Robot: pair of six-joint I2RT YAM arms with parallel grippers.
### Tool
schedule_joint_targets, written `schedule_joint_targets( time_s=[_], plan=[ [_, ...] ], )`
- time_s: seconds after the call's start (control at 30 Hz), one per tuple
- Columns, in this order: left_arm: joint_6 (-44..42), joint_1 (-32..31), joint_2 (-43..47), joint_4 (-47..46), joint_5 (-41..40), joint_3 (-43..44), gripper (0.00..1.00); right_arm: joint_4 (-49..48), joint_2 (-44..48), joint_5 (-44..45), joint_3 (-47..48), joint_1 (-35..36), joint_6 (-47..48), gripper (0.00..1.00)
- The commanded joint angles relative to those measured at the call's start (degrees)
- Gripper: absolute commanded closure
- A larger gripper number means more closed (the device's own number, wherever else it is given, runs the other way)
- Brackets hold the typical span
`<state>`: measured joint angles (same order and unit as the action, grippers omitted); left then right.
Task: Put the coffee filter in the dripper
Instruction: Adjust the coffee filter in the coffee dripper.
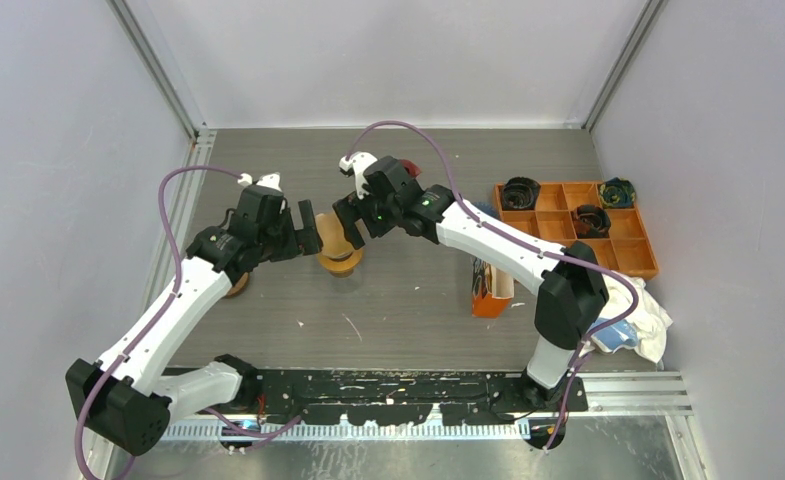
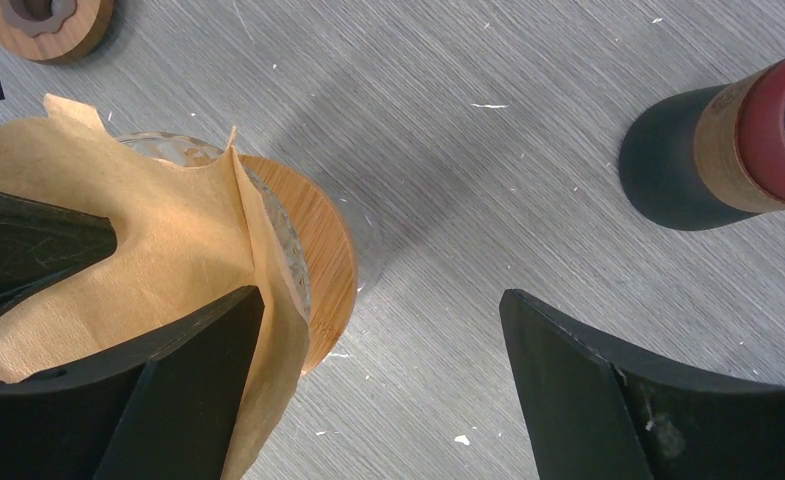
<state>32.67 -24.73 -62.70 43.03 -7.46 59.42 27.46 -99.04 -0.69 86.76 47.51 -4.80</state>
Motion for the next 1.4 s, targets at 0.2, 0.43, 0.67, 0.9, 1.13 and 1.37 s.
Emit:
schedule_joint_targets(
  time_s=[0.2, 0.43, 0.67, 0.9, 1.13, 1.37],
  plan=[
    [-0.8, 0.4, -1.0, -0.9, -0.3, 0.0, 0.01, -1.7, 1.9, -1.1, 2.3, 0.1, 1.2, 0.05],
    [-0.8, 0.4, -1.5, 0.3, -1.1, 0.8, 0.01, -2.1, 0.6, -0.8, 1.6, 0.1, 1.0, 0.05],
    [-0.2, 0.4, -0.2, 0.7, -1.3, 1.4, 0.01, -2.1, 0.9, -0.5, 1.9, 0.1, 1.2, 0.05],
    [0.3, 0.4, 3.2, -0.3, -0.8, 1.5, 0.01, -2.1, 0.9, -0.5, 1.8, 0.1, 1.3, 0.05],
    [0.3, 0.5, 4.8, -0.6, -0.5, 2.2, 0.01, -2.0, 0.9, -0.4, 1.8, 0.1, 1.4, 0.05],
    [0.4, 0.4, 4.6, -1.1, -0.1, 2.6, 0.01, -2.0, 1.8, -1.3, 2.4, 0.0, 1.5, 0.05]
  ],
)
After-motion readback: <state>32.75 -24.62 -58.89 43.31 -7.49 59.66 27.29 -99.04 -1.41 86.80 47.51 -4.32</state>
